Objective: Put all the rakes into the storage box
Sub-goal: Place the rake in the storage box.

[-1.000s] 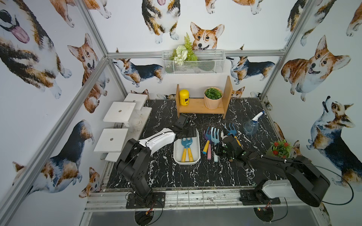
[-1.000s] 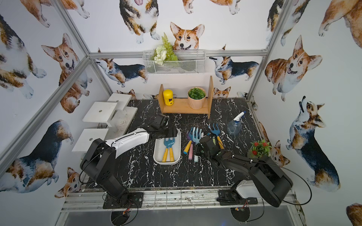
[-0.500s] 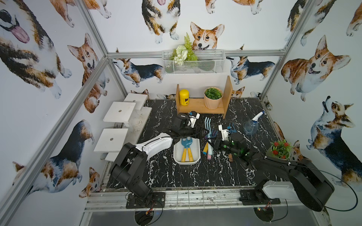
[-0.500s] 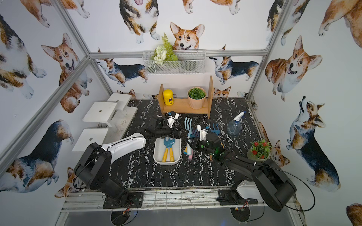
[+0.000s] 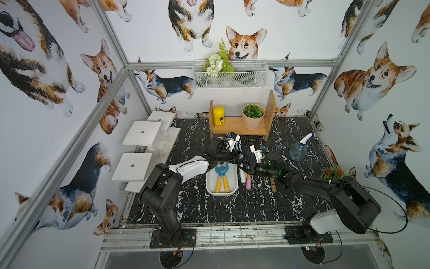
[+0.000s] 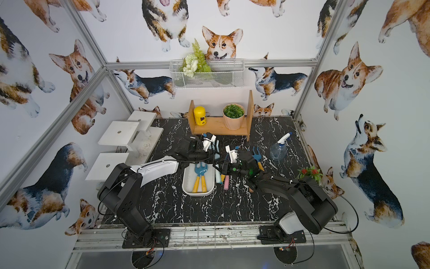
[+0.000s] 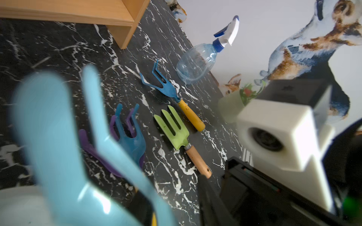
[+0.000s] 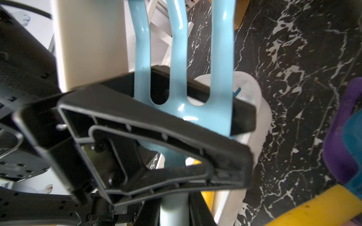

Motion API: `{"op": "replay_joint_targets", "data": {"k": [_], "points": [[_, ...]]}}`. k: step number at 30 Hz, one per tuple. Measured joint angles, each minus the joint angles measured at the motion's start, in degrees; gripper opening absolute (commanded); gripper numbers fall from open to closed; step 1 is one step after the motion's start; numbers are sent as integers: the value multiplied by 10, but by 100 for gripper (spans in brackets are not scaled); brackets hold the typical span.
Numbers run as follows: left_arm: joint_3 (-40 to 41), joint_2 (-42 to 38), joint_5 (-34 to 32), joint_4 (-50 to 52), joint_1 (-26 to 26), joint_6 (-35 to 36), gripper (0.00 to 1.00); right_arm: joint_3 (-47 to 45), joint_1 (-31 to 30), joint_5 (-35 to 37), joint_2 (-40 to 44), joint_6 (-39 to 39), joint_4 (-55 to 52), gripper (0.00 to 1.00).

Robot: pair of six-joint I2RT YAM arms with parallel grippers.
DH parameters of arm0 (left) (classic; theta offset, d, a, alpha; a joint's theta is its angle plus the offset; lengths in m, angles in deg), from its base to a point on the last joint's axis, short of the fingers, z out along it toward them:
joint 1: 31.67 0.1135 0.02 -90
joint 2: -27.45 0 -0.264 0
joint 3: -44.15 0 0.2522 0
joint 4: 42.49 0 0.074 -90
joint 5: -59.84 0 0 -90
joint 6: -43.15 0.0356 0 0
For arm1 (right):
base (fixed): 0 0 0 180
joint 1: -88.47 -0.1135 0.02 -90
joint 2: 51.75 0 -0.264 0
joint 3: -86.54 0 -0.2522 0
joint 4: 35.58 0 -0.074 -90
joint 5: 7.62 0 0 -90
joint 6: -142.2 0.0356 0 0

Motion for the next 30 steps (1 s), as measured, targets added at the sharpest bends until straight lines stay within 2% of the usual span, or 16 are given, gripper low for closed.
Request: {"op": "replay_joint_targets", "data": {"k": [3, 4, 5, 7, 9, 10, 14, 19, 26, 30], "points": [[-15, 2, 16, 21, -1, -18, 0, 1, 0, 6, 3, -28, -8, 4], [-18, 3, 15, 27, -1, -18, 0, 2, 0, 8, 5, -30, -13, 9], [-21, 3, 11, 36, -2, -18, 0, 3, 0, 8, 6, -30, -18, 19], [-24, -1, -1, 48, -3, -19, 0, 5, 0, 10, 9, -28, -23, 42], [-25, -12, -27, 62, -5, -16, 0, 6, -1, 15, 15, -23, -27, 51], [-24, -22, -65, 81, -4, -7, 0, 6, -1, 16, 26, -19, -24, 53], [-13, -56, -193, 146, 1, -5, 0, -10, 0, 50, 58, -15, 6, 54], [6, -78, -308, 186, 0, 4, 0, -31, 0, 94, 73, -8, 6, 53], [-12, -16, -406, 298, -9, 5, 0, -37, 0, 122, 80, -7, 0, 53], [-64, 28, -447, 374, -25, 5, 2, -42, 0, 136, 86, -7, -10, 53]]}}
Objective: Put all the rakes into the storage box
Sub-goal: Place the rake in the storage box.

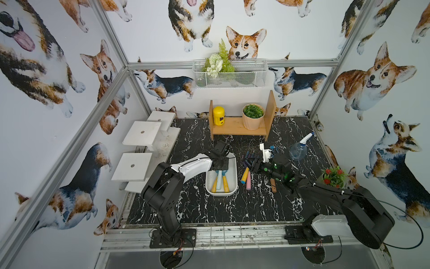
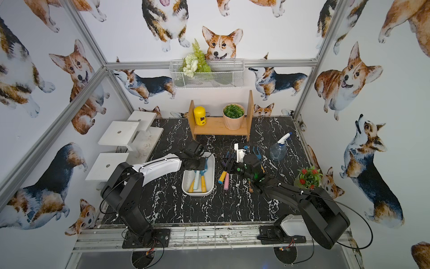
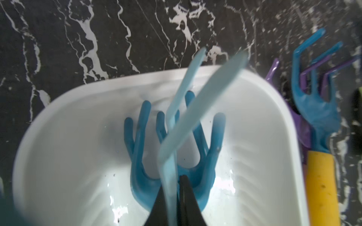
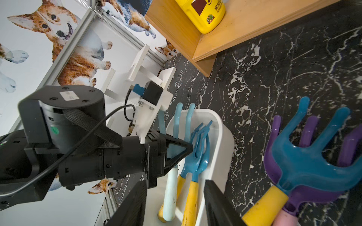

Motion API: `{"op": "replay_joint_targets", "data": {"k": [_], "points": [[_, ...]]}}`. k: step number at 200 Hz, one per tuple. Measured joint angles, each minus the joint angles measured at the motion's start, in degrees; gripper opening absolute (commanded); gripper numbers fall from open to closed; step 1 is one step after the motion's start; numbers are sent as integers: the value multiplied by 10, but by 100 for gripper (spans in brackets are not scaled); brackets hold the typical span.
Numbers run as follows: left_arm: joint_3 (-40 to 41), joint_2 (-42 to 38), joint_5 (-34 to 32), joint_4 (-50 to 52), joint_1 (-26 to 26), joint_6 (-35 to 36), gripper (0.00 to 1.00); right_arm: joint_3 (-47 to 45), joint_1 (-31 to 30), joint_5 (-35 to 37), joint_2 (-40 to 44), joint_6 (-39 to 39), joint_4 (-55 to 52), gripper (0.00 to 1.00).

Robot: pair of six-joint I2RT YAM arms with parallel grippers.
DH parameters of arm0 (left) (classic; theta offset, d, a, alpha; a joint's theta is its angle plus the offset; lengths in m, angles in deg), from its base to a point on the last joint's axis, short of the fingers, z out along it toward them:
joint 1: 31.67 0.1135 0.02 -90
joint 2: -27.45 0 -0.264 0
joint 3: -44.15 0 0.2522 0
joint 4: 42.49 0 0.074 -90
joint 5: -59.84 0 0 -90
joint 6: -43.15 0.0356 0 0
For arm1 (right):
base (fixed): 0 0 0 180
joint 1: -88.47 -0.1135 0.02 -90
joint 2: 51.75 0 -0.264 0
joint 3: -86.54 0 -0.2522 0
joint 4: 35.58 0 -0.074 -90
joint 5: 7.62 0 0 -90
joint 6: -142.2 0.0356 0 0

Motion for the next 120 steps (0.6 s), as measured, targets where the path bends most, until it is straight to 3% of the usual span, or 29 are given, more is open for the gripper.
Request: {"op": "replay_joint_targets", "data": {"k": [13, 17, 24, 41, 89, 120], "points": [[-39, 26, -20, 38, -10, 0, 25, -2, 0, 9, 1, 0, -3, 53], [-49, 33, -25, 48, -14, 0, 35, -3, 0, 11, 1, 0, -3, 53], [-68, 46, -34, 69, -20, 0, 62, -3, 0, 11, 1, 0, -5, 53], [-114, 74, -58, 122, -40, -2, 98, -4, 0, 13, 1, 0, -13, 53], [-209, 122, -117, 259, -94, -15, 99, -5, 0, 28, 9, 0, -18, 53], [-229, 117, -132, 295, -97, -15, 99, -5, 0, 31, 11, 0, -20, 53]]}}
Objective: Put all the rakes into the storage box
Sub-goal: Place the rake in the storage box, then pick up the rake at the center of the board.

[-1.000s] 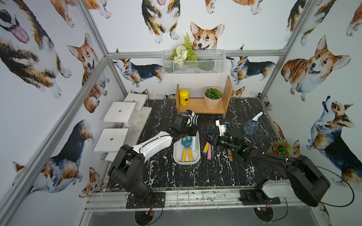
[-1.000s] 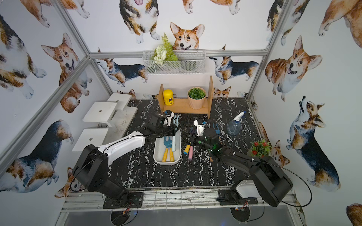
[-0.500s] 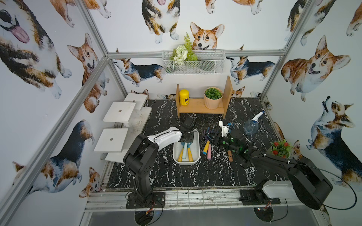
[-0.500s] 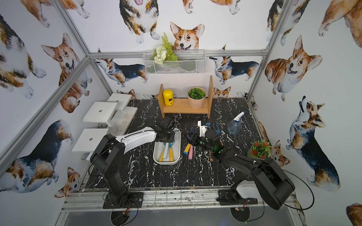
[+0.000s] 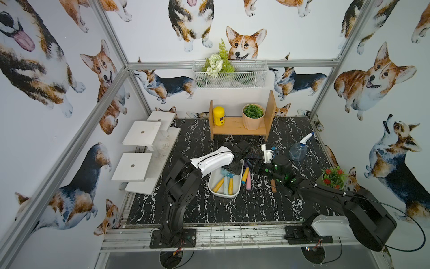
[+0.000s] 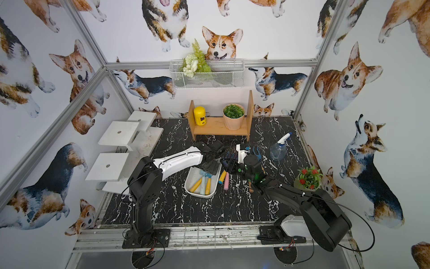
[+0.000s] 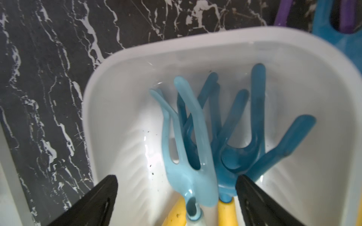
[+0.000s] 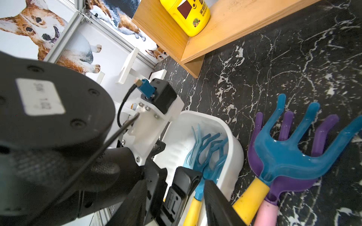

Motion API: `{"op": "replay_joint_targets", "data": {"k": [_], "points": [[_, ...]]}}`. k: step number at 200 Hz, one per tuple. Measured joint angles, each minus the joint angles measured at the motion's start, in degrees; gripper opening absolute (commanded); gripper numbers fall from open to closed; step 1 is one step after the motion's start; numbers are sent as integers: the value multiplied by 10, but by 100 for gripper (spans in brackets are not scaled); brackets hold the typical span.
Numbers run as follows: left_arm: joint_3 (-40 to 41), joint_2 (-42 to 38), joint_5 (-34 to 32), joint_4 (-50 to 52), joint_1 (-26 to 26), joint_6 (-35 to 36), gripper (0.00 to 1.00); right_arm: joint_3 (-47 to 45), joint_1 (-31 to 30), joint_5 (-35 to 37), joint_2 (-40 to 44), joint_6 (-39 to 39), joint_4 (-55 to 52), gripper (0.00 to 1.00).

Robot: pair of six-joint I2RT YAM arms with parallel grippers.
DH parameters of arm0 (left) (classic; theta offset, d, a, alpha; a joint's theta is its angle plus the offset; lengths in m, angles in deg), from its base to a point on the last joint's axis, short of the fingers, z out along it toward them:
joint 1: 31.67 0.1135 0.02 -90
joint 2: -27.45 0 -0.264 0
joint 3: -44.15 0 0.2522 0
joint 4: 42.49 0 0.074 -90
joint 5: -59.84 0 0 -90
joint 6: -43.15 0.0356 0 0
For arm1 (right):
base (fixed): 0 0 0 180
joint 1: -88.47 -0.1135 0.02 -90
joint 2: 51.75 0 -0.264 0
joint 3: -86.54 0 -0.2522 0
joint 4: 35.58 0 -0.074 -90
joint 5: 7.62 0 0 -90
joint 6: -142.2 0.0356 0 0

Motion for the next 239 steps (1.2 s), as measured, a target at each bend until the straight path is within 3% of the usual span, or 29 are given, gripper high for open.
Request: {"op": "replay_joint_targets", "data": {"k": [29, 77, 158, 239], "points": [[-1, -25, -19, -10, -1, -3, 100, 0, 0, 26, 13, 0, -20, 53], [37, -93, -42, -124, 8, -36, 100, 2, 0, 104, 14, 0, -91, 51], [70, -105, -29, -182, 28, -75, 100, 52, -12, 27, -80, -4, -157, 42], [84, -111, -30, -180, 37, -83, 99, 78, -28, 15, -118, -21, -204, 42]]}}
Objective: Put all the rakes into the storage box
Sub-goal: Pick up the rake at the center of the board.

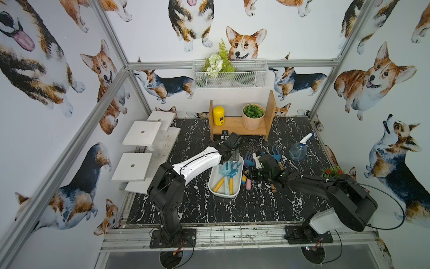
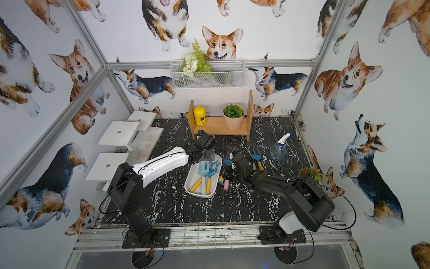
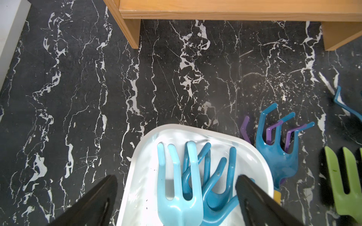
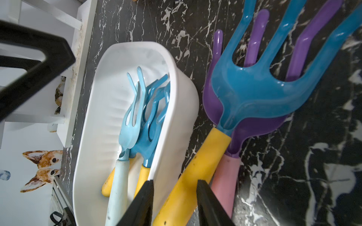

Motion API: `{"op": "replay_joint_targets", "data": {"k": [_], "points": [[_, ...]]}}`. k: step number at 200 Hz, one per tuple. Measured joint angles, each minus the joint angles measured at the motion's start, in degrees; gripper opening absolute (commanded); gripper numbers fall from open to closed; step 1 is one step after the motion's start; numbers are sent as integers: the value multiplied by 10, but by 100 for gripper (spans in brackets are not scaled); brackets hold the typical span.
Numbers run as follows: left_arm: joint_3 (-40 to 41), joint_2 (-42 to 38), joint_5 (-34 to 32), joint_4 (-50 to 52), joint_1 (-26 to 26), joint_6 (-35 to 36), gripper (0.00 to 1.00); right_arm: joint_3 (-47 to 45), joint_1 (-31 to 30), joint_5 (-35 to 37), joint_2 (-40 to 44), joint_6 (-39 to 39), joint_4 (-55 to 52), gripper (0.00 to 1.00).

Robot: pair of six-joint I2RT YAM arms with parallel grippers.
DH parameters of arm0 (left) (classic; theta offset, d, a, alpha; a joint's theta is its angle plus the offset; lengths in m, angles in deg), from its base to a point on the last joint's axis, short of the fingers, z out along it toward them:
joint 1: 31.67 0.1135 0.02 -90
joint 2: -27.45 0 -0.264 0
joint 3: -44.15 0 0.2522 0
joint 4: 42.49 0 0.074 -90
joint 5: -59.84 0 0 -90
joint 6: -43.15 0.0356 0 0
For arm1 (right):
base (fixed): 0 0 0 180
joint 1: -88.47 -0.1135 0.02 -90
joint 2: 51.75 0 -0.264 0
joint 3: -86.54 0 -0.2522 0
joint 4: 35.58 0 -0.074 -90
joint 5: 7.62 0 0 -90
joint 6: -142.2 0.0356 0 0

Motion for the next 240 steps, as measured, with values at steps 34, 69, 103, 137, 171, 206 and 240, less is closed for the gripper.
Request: {"op": "replay_joint_targets", "data": {"k": [34, 69, 103, 137, 171, 206, 240], "points": [[3, -2, 0, 0, 2, 0, 100, 0, -6, 3, -10, -3, -19, 41], [5, -3, 0, 0, 3, -2, 100, 22, -15, 7, -39, -12, -34, 41], [6, -4, 0, 0, 5, -2, 100, 53, -31, 23, -70, -23, -63, 42], [6, -4, 0, 1, 6, -2, 100, 85, -47, 60, -104, -30, -98, 43], [6, -5, 0, 1, 6, -2, 100, 106, -60, 108, -136, -32, -94, 39], [9, -13, 3, -2, 12, -2, 100, 103, -70, 145, -141, -39, -79, 10], [27, -28, 35, -24, 30, 9, 100, 51, -55, 141, -69, -25, -101, 4]]}}
